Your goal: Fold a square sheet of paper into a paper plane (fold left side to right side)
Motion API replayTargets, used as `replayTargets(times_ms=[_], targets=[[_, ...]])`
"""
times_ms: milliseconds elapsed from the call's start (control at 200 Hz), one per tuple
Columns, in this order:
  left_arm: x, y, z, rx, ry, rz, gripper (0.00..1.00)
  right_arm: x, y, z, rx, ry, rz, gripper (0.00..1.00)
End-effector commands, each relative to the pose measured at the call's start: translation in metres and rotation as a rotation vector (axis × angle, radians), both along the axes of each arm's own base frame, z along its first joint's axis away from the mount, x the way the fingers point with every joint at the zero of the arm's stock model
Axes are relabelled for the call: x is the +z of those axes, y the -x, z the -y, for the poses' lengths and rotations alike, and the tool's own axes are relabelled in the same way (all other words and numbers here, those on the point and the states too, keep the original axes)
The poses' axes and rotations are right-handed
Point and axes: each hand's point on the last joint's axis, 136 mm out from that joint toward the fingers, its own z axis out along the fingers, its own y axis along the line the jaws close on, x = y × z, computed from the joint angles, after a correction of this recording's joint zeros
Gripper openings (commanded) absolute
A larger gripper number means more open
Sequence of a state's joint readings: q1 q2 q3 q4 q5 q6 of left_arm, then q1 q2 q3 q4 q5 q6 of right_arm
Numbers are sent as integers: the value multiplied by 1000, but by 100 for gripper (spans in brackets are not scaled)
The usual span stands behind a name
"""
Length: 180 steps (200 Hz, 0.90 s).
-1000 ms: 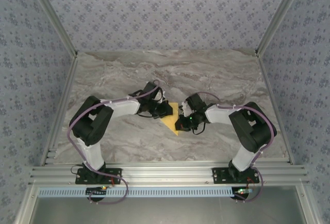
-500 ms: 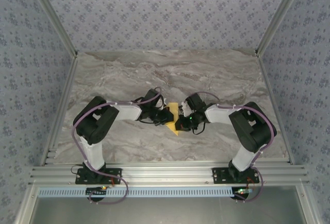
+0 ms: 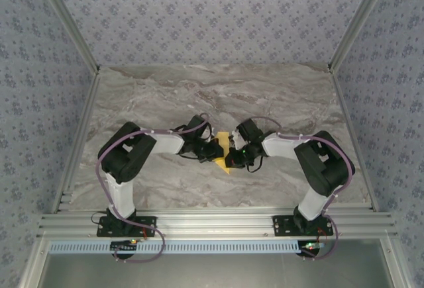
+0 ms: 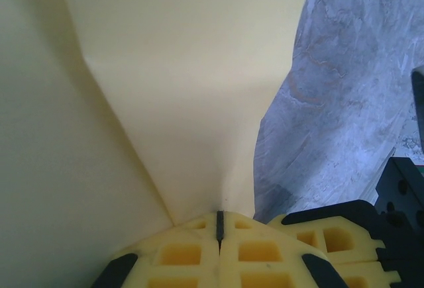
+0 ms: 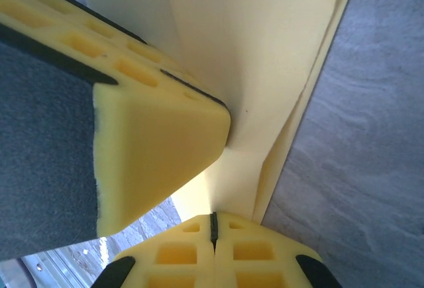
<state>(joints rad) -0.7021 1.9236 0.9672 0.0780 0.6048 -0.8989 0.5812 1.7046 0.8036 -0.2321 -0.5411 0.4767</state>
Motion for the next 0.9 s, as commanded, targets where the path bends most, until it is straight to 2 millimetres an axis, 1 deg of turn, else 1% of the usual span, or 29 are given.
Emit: replayTargets(times_ms=[0,165,400,505,585,779,894], targets=[[-32,-23,-30,76,-141,14,5,-56,41,67,-18,343,-142,0],[-25,-48,-38,76,-146,55,5,-57,43,67,-11,345,-151,0],[-10,-89,-37,39,-72,145,6,-57,45,67,-4,341,-155,0],[-9,-105,-40,39,-39,174,6,-57,45,66,-4,335,-156,0],[-10,-116,-45,45,-27,186,6,-56,45,65,-2,333,-155,0],[-18,-142,-67,87,-23,176,7,-53,44,64,3,327,-146,0],[-12,-154,-75,91,-23,188,8,-50,41,59,-1,302,-133,0]])
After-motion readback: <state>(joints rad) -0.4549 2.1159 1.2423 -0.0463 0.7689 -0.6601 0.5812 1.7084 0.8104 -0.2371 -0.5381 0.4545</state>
